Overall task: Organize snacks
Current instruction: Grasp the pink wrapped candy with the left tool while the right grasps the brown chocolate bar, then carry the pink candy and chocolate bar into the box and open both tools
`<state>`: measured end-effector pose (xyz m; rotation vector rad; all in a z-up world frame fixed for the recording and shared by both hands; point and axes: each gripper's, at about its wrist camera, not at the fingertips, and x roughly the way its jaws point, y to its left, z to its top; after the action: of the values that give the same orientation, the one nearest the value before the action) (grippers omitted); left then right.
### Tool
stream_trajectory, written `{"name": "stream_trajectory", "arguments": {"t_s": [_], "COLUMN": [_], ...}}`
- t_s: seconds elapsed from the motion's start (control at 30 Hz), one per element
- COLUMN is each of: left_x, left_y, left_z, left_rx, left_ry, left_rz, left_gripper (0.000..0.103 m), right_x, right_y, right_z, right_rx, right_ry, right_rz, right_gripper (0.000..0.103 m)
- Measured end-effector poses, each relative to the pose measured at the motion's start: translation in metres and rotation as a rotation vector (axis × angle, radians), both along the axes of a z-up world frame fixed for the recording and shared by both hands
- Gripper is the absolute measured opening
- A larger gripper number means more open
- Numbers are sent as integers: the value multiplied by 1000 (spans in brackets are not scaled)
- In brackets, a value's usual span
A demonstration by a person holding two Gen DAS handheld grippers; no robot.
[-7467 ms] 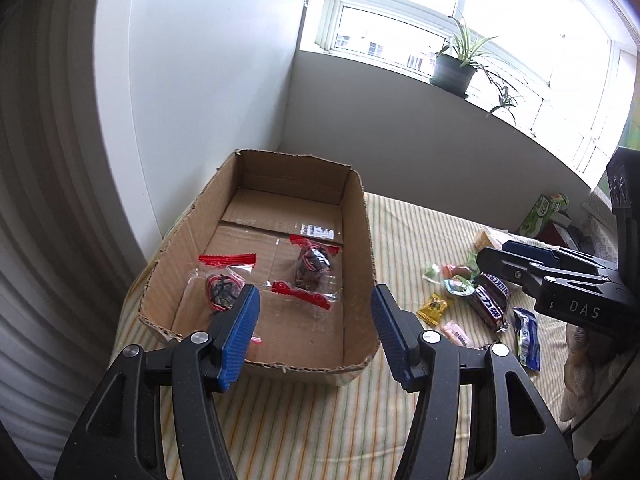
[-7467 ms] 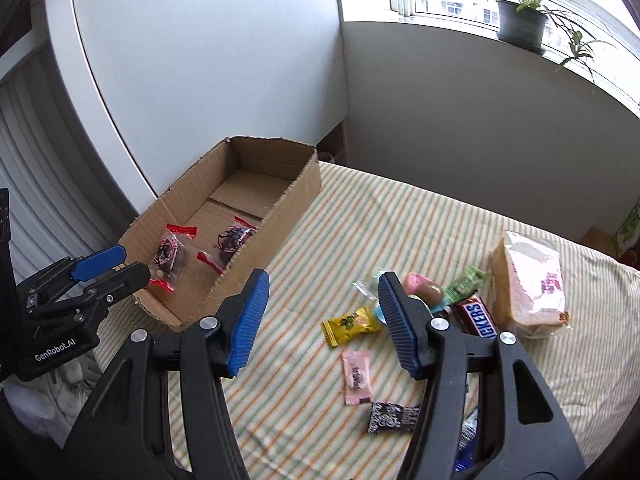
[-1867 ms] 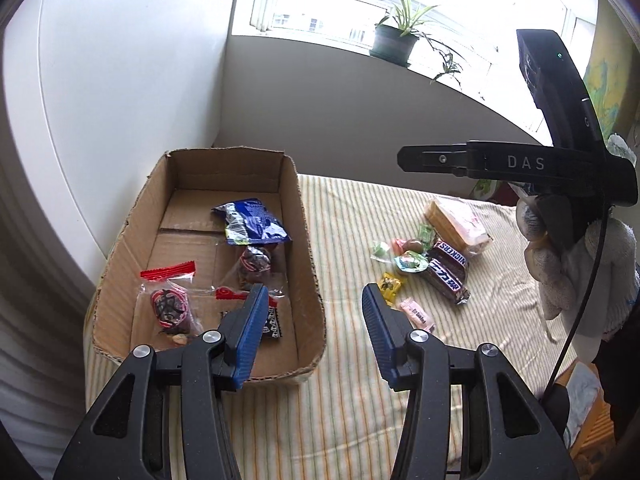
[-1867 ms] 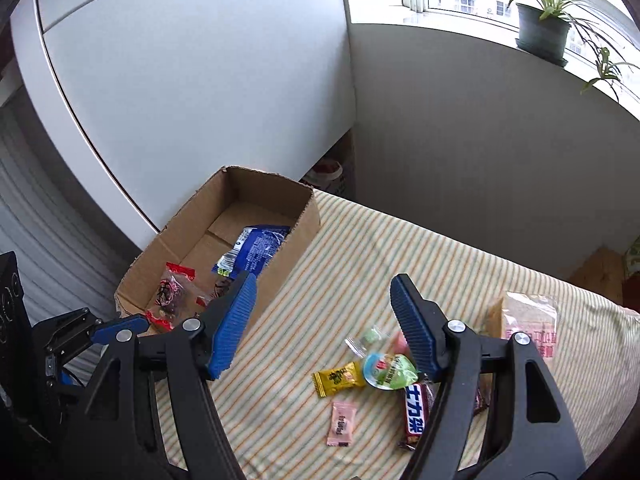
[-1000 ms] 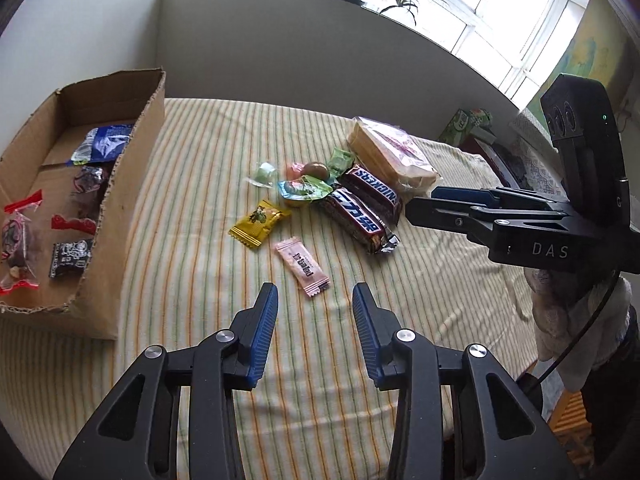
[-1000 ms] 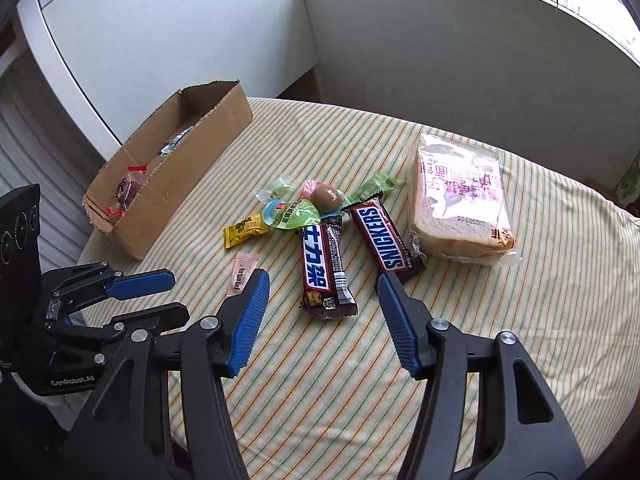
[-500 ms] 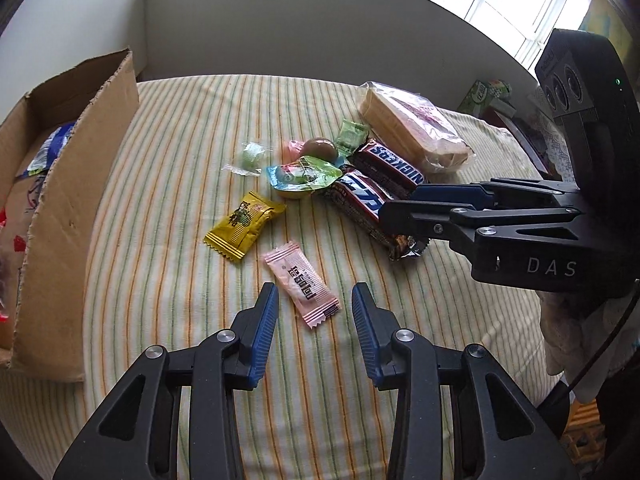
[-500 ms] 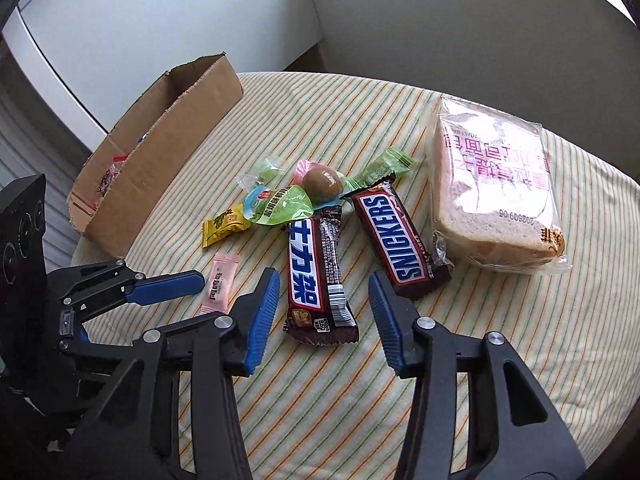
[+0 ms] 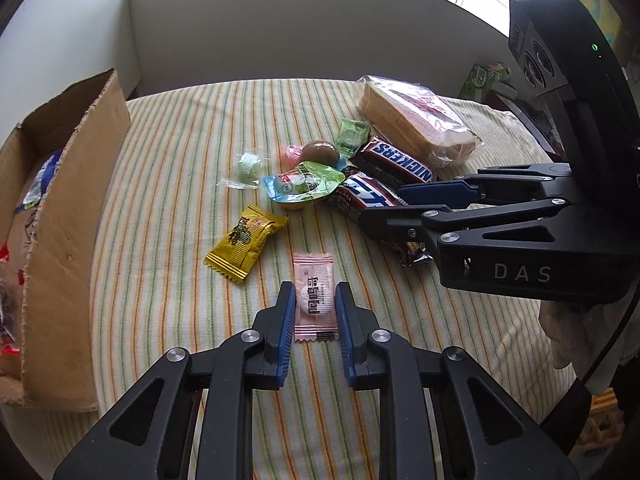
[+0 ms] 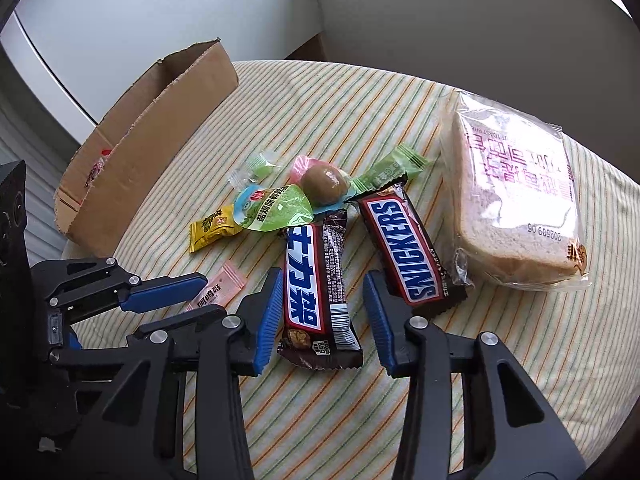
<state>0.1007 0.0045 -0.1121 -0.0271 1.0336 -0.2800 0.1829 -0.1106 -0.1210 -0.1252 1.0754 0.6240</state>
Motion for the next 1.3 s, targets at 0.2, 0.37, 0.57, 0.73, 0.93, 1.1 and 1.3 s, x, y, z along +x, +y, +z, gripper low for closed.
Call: {"name": "stream_trajectory", "arguments": {"t_s": [0.2,0.37,0.57,0.73,0.93,1.1,1.3], "left_x": [-6,-11,-21,-32,-43,-38,-24], "left_y": [1,6,16,24,32,46,67], "left_z": [2,3,9,21,40,67,88], "left_rx": [9,-16,-65,-71,-77,-83,-73], "left_ry": [-11,-15,-48,-85,-136,-218,-270], "left_rz": [5,23,64,82,95,95,113], "left_gripper": [18,18,18,18,18,18,18], "right_x": [-5,-17,-48,-75,-90,-86,-72], "right_y": [11,14,-5,-11,-10,-2,18], "right_z": [-3,-2,1,18,44,66,86], "right_rx": [-62,-97,13,82,98,138,148], "right_ry": [-43,-79,-92,-135,-187,-219,-233], "right_rz": [14,8,-80,-118,-120,-115,-78], "right_gripper": [36,30,30,30,30,30,30]}}
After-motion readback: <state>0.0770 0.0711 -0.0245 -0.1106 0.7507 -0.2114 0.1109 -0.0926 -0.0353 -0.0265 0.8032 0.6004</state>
